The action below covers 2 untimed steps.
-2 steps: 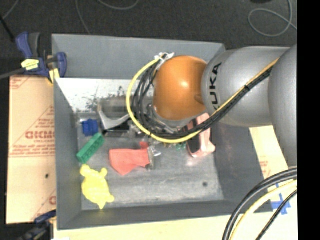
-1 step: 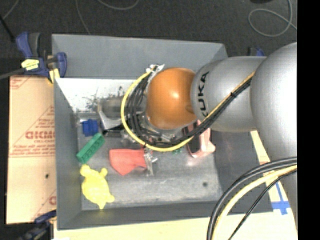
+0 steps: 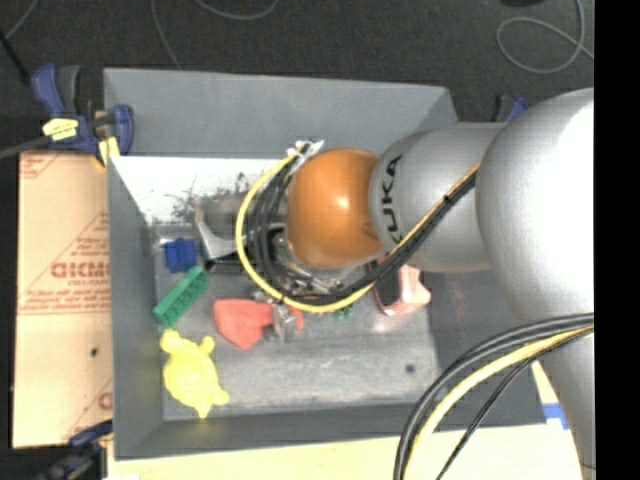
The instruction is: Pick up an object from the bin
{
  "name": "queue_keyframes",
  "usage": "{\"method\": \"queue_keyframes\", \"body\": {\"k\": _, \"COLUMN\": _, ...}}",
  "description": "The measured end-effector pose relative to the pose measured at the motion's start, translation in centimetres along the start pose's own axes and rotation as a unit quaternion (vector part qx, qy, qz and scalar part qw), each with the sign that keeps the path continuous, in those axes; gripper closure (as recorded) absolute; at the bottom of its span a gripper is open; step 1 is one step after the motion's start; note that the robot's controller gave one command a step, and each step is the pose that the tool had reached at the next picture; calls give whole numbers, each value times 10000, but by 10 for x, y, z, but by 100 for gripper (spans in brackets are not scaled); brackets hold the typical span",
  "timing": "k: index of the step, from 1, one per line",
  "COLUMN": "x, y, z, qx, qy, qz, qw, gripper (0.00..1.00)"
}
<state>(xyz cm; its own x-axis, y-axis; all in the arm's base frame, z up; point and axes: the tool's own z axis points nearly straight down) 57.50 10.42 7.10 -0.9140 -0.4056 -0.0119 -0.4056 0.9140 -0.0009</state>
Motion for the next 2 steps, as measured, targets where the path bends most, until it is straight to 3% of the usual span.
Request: {"method": "queue_keyframes", "body": {"k": 2, "x": 0, "y": 0, "z": -1, "qx": -1, "qy": -4, "qz": 4, "qw": 10000, "gripper": 100}}
